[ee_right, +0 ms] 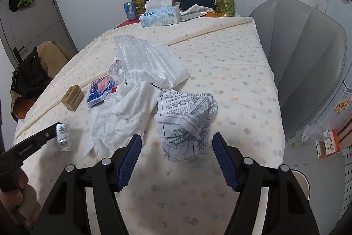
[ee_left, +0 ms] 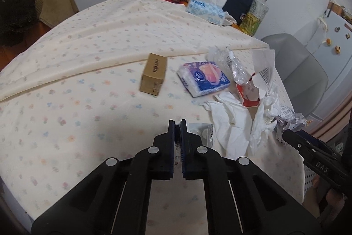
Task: Collect trash
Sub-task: 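Grasp the crumpled printed receipt paper with the right gripper, then carry the receipt paper to the floor bin and open the right gripper, then move both tools back toward the table, then grasp the small cardboard box with the left gripper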
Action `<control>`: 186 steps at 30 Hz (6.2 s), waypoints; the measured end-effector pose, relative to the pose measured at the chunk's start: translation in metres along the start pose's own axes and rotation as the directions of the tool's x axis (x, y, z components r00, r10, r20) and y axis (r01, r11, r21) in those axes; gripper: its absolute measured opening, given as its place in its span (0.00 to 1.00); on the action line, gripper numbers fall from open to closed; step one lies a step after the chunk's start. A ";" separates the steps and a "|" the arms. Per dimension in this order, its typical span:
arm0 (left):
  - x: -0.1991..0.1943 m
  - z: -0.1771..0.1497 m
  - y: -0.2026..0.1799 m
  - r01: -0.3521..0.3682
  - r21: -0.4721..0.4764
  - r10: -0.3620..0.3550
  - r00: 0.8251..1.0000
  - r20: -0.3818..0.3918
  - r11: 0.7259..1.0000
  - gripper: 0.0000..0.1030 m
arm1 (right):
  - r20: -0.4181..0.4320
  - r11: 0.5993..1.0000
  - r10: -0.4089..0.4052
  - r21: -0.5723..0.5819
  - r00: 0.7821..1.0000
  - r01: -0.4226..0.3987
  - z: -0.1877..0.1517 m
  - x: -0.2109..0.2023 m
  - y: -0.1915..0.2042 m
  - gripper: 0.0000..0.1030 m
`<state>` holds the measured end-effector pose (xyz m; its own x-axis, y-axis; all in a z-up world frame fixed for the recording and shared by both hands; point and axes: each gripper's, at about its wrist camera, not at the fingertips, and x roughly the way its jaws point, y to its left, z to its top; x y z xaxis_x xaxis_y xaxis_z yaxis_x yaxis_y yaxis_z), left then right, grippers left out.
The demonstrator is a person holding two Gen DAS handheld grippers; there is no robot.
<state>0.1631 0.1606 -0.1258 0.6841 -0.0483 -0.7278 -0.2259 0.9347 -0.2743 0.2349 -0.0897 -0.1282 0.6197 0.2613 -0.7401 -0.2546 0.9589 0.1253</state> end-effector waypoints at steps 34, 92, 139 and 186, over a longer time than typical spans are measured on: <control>-0.024 0.006 -0.166 0.187 0.221 -0.203 0.978 0.052 0.957 0.06 | 0.117 0.988 -0.040 0.155 0.992 0.022 -0.031 -0.119 -0.094 0.21; 0.122 -0.155 -0.478 0.448 0.454 -0.203 0.847 -0.491 0.770 0.06 | 0.088 0.689 -0.348 0.699 0.934 0.191 -0.190 -0.205 -0.387 0.92; -0.070 0.016 -0.202 0.167 0.148 -0.201 0.946 0.256 0.975 0.95 | 0.304 0.935 -0.170 0.351 0.937 0.056 -0.071 -0.187 -0.191 0.93; 0.004 0.061 0.036 0.035 -0.033 -0.032 0.994 0.105 0.999 0.72 | 0.016 0.981 0.176 0.074 0.984 -0.177 0.030 0.007 0.036 0.27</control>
<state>0.1996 0.2156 -0.1003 0.7601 -0.0403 -0.6485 -0.2244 0.9204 -0.3203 0.2527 -0.0495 -0.1089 0.5769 0.4278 -0.6959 -0.3045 0.9031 0.3027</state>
